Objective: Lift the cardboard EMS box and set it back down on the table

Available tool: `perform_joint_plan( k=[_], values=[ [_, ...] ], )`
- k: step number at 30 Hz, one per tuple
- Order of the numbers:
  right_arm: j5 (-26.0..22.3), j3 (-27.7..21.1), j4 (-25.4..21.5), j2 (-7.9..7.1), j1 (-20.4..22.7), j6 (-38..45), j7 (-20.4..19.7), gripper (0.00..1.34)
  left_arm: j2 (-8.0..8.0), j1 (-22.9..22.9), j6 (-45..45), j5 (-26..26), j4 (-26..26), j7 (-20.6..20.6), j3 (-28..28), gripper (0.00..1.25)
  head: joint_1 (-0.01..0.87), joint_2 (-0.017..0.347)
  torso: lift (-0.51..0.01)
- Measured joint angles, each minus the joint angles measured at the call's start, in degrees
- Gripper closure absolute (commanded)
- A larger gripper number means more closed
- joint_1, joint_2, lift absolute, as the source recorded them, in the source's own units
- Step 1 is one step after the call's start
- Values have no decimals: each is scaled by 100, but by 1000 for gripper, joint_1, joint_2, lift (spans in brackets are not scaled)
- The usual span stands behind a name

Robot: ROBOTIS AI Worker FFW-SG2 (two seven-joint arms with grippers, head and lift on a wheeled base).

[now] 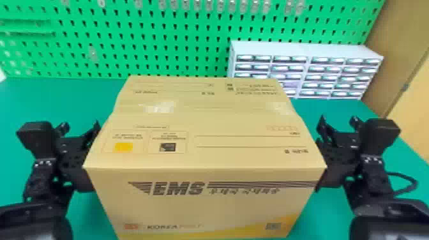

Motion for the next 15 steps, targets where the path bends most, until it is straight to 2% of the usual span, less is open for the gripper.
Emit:
perform_joint_plan(
  k=[15],
  values=[
    [-35, 178, 141, -110, -160, -2, 1, 478, 0, -128, 186, -134, 159, -31, -83, 461, 678, -14, -106]
  ],
)
